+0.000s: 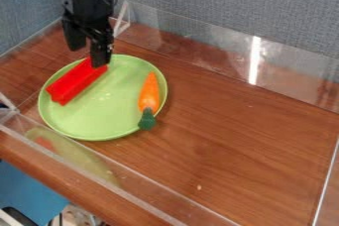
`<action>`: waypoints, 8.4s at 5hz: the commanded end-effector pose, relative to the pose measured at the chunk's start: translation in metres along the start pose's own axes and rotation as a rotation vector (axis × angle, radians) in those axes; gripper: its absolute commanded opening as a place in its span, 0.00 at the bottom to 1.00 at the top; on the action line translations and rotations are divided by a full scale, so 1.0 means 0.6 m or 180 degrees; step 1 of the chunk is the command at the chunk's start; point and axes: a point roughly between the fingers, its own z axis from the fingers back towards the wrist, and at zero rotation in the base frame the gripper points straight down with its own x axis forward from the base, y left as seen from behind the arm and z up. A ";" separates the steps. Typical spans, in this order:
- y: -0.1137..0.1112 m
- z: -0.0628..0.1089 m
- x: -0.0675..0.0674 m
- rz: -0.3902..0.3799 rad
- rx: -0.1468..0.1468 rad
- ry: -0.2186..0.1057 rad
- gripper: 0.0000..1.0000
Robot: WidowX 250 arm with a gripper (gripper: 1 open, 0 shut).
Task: Move the red object from the green plate to the table
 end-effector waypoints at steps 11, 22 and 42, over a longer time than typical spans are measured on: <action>0.045 0.069 -0.027 0.0176 0.0456 -0.0480 0.00; -0.433 -0.033 -0.026 -0.1148 -0.0034 -0.0913 0.00; -0.120 0.057 -0.073 0.0256 0.0328 -0.0429 0.00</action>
